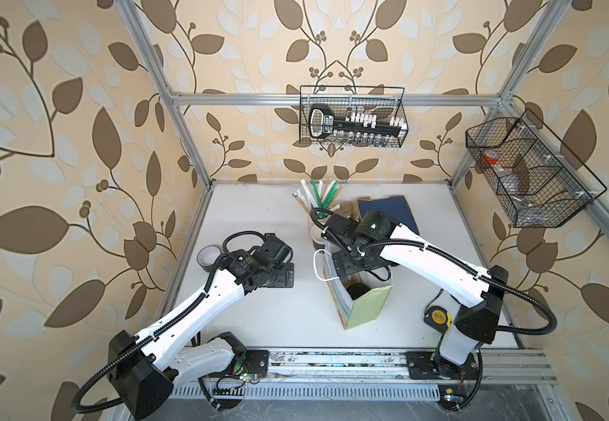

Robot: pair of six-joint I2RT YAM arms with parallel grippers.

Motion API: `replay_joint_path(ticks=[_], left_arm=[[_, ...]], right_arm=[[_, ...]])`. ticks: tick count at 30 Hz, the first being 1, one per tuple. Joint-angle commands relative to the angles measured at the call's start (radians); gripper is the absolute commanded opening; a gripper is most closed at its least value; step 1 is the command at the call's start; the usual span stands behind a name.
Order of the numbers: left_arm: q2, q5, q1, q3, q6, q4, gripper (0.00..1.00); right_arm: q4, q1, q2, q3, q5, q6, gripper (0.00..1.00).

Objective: Pack the takeout coffee
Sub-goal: 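Raise the right gripper out of the bag toward the napkin box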

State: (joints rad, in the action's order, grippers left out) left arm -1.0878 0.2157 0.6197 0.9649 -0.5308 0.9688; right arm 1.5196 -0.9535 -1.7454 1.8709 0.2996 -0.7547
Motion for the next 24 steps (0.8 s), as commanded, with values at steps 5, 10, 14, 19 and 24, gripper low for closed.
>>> replay_joint_path(ticks=[5,10,14,19,24], left_arm=[[0.02,-0.003,-0.014,0.014,0.012,0.004,0.99],[0.028,-0.006,-0.013,0.014,0.012,0.001,0.99],[0.063,0.002,-0.013,0.011,0.012,-0.005,0.99],[0.087,0.016,-0.013,0.013,0.01,-0.002,0.99],[0.133,0.053,-0.014,0.011,0.0,0.001,0.99]], right_arm=[[0.053,-0.001,0.069,0.149,0.018,0.017,0.98],[0.053,0.0,0.092,0.261,-0.004,0.038,0.93],[0.039,-0.001,0.091,0.396,0.001,0.083,0.89],[-0.083,0.014,0.08,0.446,-0.04,0.181,0.77],[-0.226,0.107,0.055,0.396,-0.117,0.274,0.68]])
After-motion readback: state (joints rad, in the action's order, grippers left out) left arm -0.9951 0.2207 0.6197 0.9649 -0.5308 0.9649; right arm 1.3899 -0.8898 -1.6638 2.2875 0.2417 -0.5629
